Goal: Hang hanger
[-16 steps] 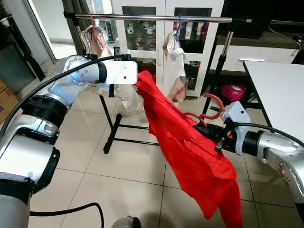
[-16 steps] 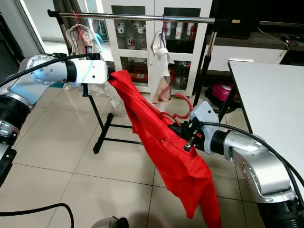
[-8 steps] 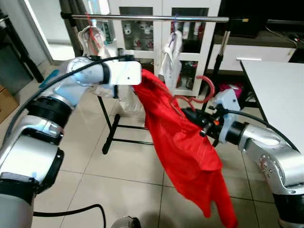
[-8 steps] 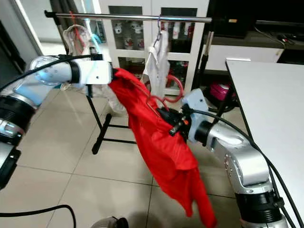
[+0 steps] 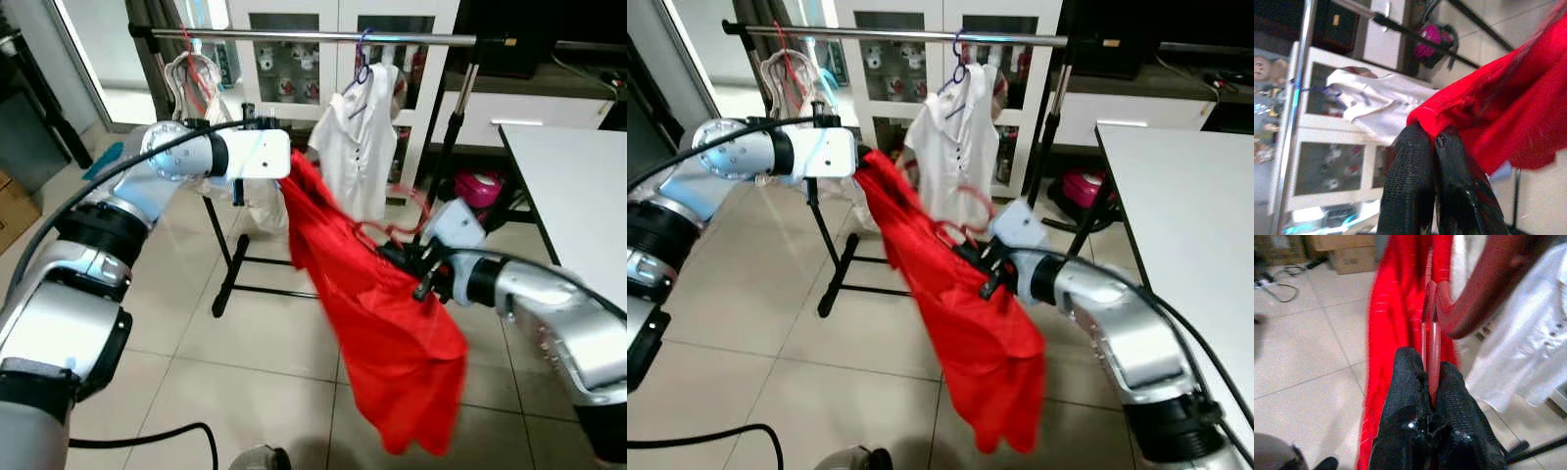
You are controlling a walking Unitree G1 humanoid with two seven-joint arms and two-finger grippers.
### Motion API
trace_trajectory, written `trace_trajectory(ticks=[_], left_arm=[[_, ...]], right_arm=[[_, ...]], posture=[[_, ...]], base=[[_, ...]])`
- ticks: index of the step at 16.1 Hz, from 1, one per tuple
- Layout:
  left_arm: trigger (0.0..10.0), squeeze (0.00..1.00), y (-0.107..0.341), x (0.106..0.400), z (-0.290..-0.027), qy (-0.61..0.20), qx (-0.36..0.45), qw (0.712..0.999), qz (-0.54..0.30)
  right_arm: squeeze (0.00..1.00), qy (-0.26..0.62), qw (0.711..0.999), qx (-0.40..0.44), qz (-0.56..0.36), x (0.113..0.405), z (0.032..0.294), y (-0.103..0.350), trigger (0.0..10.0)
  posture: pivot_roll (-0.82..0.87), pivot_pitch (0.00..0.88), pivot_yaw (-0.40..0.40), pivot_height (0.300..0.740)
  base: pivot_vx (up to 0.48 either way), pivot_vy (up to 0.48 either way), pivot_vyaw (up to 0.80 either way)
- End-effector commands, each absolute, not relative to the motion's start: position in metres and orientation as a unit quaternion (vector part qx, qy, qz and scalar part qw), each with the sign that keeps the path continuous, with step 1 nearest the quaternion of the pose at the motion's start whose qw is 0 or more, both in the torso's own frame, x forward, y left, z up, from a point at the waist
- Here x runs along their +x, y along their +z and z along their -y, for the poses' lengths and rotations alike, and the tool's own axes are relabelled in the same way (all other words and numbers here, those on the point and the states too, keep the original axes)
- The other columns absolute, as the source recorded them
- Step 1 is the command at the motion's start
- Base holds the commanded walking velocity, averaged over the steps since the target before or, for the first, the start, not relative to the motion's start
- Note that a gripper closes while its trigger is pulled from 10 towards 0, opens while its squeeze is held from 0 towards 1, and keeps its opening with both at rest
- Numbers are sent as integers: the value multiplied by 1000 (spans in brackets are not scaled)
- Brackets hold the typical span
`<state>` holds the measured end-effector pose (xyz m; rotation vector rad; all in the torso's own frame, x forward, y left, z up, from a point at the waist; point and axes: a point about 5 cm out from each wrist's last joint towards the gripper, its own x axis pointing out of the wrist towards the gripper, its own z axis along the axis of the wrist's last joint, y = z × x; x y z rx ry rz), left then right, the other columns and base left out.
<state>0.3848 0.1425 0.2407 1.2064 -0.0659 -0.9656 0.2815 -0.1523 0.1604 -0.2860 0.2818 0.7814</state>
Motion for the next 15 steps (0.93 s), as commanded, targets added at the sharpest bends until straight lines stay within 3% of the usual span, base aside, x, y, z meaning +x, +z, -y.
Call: trace_trajectory(ticks=[1, 7, 11, 15], left_arm=[[0, 0, 242, 383, -137, -447, 531, 719, 38], [0, 0, 233, 380, -139, -465, 525, 713, 6], [0, 0, 249, 396, -148, -391, 524, 756, 7], [0, 0, 273, 403, -147, -355, 536, 766, 27]], right_arm=[[0, 355, 918, -129, -120, 290, 149, 169, 10000], [0, 355, 918, -128, -118, 292, 139, 165, 10000], [0, 450, 873, -125, -142, 270, 118, 153, 10000], [0, 479, 846, -149, -181, 258, 116, 138, 10000]], posture=[[-154, 0, 70, 740], [-145, 0, 67, 740], [-140, 0, 67, 740], [-147, 0, 80, 740]], base=[[0, 0, 0], [0, 0, 0], [0, 0, 0], [0, 0, 0]])
